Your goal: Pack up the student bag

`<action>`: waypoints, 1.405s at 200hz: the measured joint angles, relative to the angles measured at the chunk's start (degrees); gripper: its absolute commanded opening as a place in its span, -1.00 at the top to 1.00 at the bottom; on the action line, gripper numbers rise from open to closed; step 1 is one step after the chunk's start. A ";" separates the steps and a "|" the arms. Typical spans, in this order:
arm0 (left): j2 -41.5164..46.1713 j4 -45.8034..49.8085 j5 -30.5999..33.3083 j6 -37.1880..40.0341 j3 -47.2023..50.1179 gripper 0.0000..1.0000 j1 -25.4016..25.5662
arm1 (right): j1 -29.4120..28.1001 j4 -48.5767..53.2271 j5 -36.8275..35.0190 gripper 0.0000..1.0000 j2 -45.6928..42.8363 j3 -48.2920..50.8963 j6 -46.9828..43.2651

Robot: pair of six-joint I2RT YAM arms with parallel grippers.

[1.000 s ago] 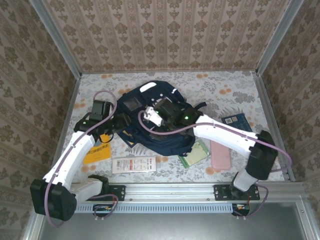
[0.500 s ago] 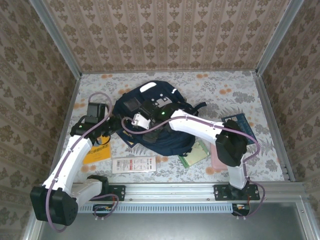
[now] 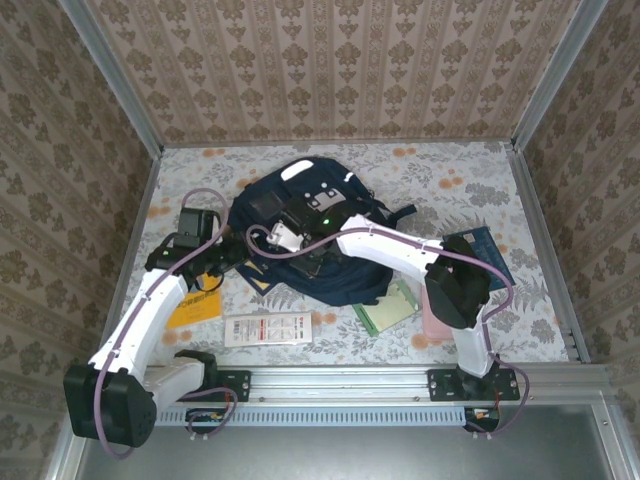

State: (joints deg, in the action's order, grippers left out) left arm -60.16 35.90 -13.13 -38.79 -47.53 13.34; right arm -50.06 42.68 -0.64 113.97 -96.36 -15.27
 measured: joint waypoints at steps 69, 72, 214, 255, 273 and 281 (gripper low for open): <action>-5.05 -2.93 -2.58 1.42 0.63 -0.29 4.98 | 7.87 -0.83 15.04 1.00 -5.73 -0.11 8.44; -5.29 -3.04 -2.64 1.66 0.63 -0.28 5.27 | 8.26 -0.92 15.63 1.00 -6.01 -0.11 8.74; -2.49 -4.20 -1.51 9.46 -1.68 -0.28 8.68 | 11.45 -1.05 18.95 0.17 -11.56 -0.96 9.44; 4.81 -1.62 -0.44 8.81 -0.09 -0.29 0.76 | 4.31 0.74 7.06 -0.02 -10.36 0.31 4.37; 6.58 -1.14 -0.61 8.81 0.11 -0.29 -1.90 | 1.86 1.38 2.36 -0.03 -8.31 0.33 3.13; 6.60 -1.16 -0.83 8.81 0.20 -0.28 -2.40 | 0.96 1.57 0.72 -0.03 -7.15 0.33 2.91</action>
State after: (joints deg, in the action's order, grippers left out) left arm -53.56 34.74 -13.96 -29.98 -47.33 10.94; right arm -49.10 44.25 0.08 106.83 -96.03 -12.36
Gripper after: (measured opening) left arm 0.642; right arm 0.512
